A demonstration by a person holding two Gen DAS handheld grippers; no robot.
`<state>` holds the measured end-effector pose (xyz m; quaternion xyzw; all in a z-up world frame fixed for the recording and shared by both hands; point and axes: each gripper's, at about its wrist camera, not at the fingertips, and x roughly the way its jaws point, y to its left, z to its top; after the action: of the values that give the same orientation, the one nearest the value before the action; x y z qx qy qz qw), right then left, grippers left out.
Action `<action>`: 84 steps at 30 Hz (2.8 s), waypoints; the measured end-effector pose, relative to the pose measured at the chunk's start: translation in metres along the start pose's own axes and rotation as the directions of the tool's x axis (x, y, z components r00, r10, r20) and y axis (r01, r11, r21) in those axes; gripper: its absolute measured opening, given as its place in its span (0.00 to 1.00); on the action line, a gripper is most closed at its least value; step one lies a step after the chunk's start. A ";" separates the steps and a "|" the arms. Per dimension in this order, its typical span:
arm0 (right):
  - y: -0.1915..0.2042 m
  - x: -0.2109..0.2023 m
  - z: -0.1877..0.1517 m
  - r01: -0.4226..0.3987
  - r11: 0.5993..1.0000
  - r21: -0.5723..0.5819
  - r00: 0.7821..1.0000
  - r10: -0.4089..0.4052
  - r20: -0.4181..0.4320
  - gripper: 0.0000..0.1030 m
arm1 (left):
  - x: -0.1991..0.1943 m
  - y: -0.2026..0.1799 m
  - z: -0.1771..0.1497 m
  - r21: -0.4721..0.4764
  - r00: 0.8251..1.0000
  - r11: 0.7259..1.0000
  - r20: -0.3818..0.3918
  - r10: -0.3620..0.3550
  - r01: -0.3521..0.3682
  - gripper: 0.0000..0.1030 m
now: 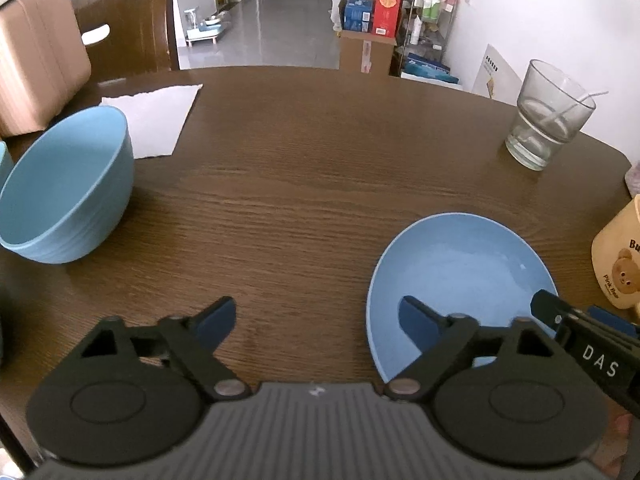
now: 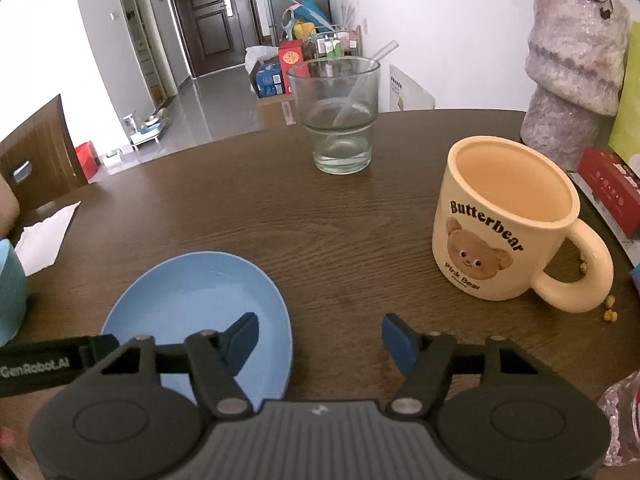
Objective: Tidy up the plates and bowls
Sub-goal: 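Close both grippers on the rim of the second blue plate, then lift the second blue plate with both grippers and carry it to the stack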
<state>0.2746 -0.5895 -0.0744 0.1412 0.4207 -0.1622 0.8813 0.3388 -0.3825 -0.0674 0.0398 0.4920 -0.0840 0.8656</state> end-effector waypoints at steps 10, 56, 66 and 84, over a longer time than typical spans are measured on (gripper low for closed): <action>0.003 0.008 0.001 -0.023 1.000 -0.005 1.000 0.023 -0.020 0.33 | 0.007 -0.004 0.000 0.000 0.999 0.999 -0.023 -0.036 0.036 0.55; 0.001 -0.005 0.001 -0.125 0.992 0.029 0.992 0.124 0.037 0.06 | -0.016 -0.021 -0.008 0.082 0.996 0.993 0.019 -0.085 0.083 0.09; 0.004 -0.040 -0.005 -0.114 0.993 0.021 0.990 0.112 0.090 0.05 | -0.045 -0.018 -0.018 0.108 0.994 0.989 0.038 -0.106 0.101 0.09; 0.058 -0.133 -0.027 -0.116 0.992 -0.056 0.979 0.124 0.160 0.06 | -0.133 0.040 -0.042 0.076 0.989 0.992 0.102 -0.110 0.103 0.09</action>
<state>0.2002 -0.5044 0.0201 0.1320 0.3414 -0.1099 0.9241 0.2441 -0.3226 0.0244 0.0393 0.4434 -0.1493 0.8829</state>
